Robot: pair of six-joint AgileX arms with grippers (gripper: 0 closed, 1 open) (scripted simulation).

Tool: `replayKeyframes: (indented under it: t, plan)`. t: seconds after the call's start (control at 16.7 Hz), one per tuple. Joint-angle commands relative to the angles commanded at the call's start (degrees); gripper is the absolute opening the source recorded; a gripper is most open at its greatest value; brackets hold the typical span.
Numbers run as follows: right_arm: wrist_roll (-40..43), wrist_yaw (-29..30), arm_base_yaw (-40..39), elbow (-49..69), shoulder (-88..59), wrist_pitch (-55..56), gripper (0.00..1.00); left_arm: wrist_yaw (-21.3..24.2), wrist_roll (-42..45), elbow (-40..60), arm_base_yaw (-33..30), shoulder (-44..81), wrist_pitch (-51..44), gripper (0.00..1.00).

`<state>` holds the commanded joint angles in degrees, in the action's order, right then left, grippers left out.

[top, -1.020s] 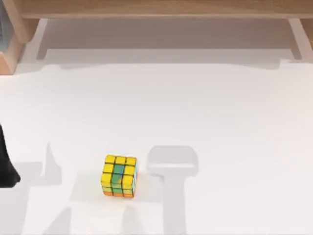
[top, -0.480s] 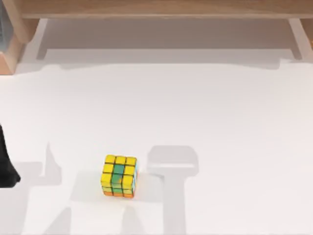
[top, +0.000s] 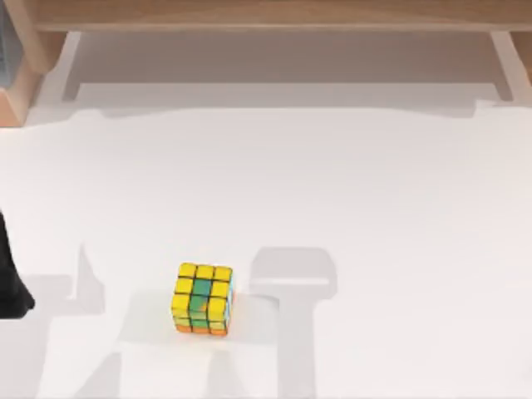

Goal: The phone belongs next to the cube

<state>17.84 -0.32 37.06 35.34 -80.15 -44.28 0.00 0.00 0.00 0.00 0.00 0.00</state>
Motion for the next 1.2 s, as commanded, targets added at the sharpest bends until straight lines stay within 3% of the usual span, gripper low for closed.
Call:
replayKeyframes:
  t: [0.66, 1.2]
  plan:
    - [-2.7, 0.7, -2.8, 5.8, 2.9, -2.2, 0.0, 0.0, 0.0, 0.0, 0.0, 0.0, 0.0, 1.0]
    - [-16.7, 3.0, -19.1, 23.2, -0.5, -7.1, 0.0, 0.0, 0.0, 0.0, 0.0, 0.0, 0.0, 1.0]
